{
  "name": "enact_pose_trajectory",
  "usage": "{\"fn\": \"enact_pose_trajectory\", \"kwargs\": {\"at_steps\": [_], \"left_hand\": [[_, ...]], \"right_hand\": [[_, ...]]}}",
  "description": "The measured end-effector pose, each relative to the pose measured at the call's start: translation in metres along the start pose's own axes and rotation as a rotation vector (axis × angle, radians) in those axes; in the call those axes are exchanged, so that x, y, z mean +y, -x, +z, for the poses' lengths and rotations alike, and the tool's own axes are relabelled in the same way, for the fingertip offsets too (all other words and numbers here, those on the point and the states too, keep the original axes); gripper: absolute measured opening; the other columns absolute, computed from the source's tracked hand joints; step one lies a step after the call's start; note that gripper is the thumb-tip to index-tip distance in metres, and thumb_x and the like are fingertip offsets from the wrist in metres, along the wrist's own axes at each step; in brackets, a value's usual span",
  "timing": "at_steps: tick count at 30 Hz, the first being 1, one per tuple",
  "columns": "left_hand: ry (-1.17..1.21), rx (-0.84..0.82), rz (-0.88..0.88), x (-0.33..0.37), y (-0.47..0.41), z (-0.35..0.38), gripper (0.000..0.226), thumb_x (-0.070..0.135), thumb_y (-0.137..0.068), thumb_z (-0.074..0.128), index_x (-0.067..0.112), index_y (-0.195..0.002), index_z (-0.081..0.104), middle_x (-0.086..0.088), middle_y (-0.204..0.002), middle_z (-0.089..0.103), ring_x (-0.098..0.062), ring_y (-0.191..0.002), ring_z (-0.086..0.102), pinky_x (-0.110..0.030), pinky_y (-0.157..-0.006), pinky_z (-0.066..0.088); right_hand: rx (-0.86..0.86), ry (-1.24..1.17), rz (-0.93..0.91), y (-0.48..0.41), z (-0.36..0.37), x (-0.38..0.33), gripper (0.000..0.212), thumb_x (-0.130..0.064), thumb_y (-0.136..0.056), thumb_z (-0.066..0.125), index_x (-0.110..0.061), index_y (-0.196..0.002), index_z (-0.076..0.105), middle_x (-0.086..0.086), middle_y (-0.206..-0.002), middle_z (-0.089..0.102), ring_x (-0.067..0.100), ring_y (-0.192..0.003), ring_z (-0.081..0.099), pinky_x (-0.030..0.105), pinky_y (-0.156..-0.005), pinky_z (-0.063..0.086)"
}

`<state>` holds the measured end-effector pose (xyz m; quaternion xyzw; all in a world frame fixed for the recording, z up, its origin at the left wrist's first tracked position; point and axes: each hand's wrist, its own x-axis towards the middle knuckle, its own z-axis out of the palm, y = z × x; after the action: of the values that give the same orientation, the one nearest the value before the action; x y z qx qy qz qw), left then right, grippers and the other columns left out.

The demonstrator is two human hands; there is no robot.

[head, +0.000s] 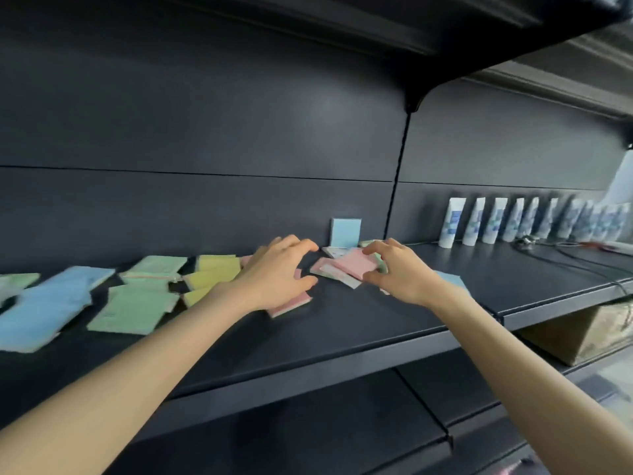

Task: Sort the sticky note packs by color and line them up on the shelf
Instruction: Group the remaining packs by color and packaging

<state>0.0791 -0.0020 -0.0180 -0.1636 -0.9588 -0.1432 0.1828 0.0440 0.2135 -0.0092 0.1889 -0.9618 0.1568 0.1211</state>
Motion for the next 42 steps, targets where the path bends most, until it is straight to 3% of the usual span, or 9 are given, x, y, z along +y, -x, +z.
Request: {"fn": "enact_pose_trajectory", "kwargs": {"at_steps": [6,9,17,24,29,34,38,40,42], "left_hand": [[-0.013,-0.044,-0.034,0.035,-0.048,0.021,0.048,0.039,-0.092,0.053,0.023,-0.135,0.04,0.002,-0.134,0.044,-0.02,-0.125,0.04,-0.04,-0.103,0.035],[-0.009,-0.057,-0.055,0.037,-0.076,0.029,0.048,0.036,-0.092,0.054,0.021,-0.136,0.04,0.001,-0.134,0.044,-0.02,-0.126,0.04,-0.041,-0.102,0.037],[0.018,-0.061,-0.082,0.013,-0.159,0.064,0.052,0.034,-0.089,0.059,0.019,-0.135,0.041,-0.001,-0.131,0.045,-0.022,-0.119,0.047,-0.041,-0.099,0.041],[-0.012,-0.072,-0.091,-0.014,-0.23,0.103,0.056,0.032,-0.09,0.056,0.016,-0.139,0.035,-0.002,-0.137,0.039,-0.023,-0.124,0.04,-0.038,-0.1,0.038],[-0.075,-0.011,-0.103,-0.027,-0.261,0.124,0.06,0.035,-0.09,0.057,0.015,-0.141,0.032,-0.002,-0.138,0.036,-0.023,-0.126,0.034,-0.041,-0.1,0.037],[-0.142,-0.005,-0.113,-0.027,-0.275,0.136,0.059,0.039,-0.088,0.059,0.016,-0.137,0.038,-0.003,-0.13,0.042,-0.022,-0.12,0.037,-0.038,-0.097,0.037],[-0.152,0.025,-0.167,-0.028,-0.28,0.141,0.047,0.037,-0.087,0.061,0.015,-0.127,0.05,-0.003,-0.121,0.043,-0.021,-0.114,0.037,-0.034,-0.094,0.037],[-0.136,0.01,-0.192,-0.027,-0.281,0.143,0.037,0.036,-0.088,0.061,0.014,-0.117,0.057,-0.001,-0.111,0.043,-0.02,-0.11,0.038,-0.034,-0.092,0.038],[-0.107,-0.014,-0.216,-0.026,-0.28,0.144,0.031,0.036,-0.09,0.06,0.013,-0.11,0.059,0.002,-0.103,0.04,-0.02,-0.108,0.039,-0.035,-0.091,0.039]], "right_hand": [[-0.012,-0.021,-0.011,-0.014,-0.016,0.06,0.044,-0.025,-0.09,0.059,-0.017,-0.132,0.048,0.006,-0.129,0.046,0.025,-0.115,0.05,0.031,-0.09,0.042],[-0.013,-0.032,-0.013,-0.034,-0.016,0.084,0.044,-0.028,-0.09,0.059,-0.017,-0.131,0.049,0.006,-0.131,0.046,0.025,-0.119,0.048,0.035,-0.097,0.041],[-0.085,-0.037,-0.023,-0.107,-0.002,0.134,0.044,-0.026,-0.089,0.06,-0.015,-0.131,0.049,0.007,-0.131,0.046,0.026,-0.11,0.052,0.031,-0.094,0.04],[-0.139,-0.033,0.014,-0.178,0.012,0.177,0.047,-0.033,-0.09,0.06,-0.013,-0.131,0.05,0.008,-0.132,0.049,0.025,-0.117,0.05,0.027,-0.091,0.038],[-0.233,-0.135,0.071,-0.21,0.029,0.195,0.055,-0.049,-0.087,0.058,-0.013,-0.128,0.051,0.006,-0.117,0.056,0.02,-0.102,0.051,0.023,-0.08,0.035],[-0.328,-0.152,0.144,-0.232,0.04,0.204,0.048,-0.062,-0.085,0.051,-0.015,-0.098,0.055,-0.006,-0.08,0.052,0.02,-0.085,0.051,0.027,-0.067,0.038],[-0.401,-0.227,0.132,-0.24,0.047,0.211,0.057,-0.065,-0.079,0.058,-0.017,-0.109,0.055,-0.003,-0.099,0.058,0.017,-0.094,0.056,0.027,-0.075,0.043],[-0.408,-0.311,0.148,-0.242,0.046,0.214,0.062,-0.057,-0.078,0.065,-0.012,-0.119,0.054,0.005,-0.111,0.06,0.019,-0.101,0.058,0.03,-0.087,0.046],[-0.407,-0.409,0.172,-0.243,0.044,0.216,0.067,-0.049,-0.076,0.071,-0.008,-0.126,0.051,0.006,-0.109,0.059,0.017,-0.094,0.059,0.028,-0.084,0.046]]}}
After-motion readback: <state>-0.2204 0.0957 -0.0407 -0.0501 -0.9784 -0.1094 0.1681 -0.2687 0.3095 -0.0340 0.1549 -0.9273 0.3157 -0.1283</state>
